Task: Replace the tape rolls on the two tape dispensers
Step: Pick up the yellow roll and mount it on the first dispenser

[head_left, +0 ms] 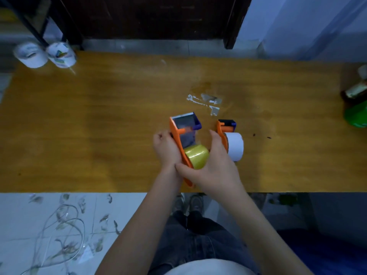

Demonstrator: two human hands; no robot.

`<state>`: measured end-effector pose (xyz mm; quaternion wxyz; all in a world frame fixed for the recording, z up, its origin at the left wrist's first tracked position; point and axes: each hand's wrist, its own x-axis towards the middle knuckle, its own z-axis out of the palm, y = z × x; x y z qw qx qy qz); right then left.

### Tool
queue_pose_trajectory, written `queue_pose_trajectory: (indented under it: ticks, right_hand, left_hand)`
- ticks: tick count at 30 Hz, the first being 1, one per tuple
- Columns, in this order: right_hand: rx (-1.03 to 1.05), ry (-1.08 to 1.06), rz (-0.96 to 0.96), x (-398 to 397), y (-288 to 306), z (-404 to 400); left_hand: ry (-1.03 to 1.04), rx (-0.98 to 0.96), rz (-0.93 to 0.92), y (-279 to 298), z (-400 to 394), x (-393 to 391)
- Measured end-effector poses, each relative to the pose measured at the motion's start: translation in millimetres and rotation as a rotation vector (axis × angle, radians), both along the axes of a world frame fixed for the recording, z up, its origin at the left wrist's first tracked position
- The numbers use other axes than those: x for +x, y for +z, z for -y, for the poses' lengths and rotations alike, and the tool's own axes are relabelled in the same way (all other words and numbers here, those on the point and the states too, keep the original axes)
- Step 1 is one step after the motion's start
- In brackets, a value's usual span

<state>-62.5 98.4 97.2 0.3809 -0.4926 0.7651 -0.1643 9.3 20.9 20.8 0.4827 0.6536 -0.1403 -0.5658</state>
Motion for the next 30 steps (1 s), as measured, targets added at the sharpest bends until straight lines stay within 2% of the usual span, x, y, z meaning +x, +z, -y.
queue_pose_trajectory:
  ticks: [3,7,11,15,24,30]
  right_hand:
    - [0.1,-0.072,0.315,-6.3,-13.4,1.5]
    - [-0.024,-0.177,0.419,-15.8,-21.8,-4.9]
    - [-0.066,-0.27,0.497,-30.0,-24.2,-9.5]
    - [-0.084,-0.266,0.521,-33.0,-30.3,-15.6]
    - [-0.08,-0.141,0.513,-33.1,-26.6,-21.5]
    - [-0.128,-0.191,0.515,-37.9,-32.4,-19.0]
  left_hand:
    - [-0.017,-0.006,0.048,1.4,1.5,0.8]
    - [-0.052,0.093,-0.063,-1.4,-5.1,0.1]
    - [-0.177,0.056,-0.092,10.6,1.7,18.9]
    - [-0.201,0.027,-0.139,24.4,14.1,40.6]
    - [-0.135,-0.055,-0.094,33.8,29.8,60.3]
    - [-0.223,0.062,-0.064,13.3,-12.9,50.7]
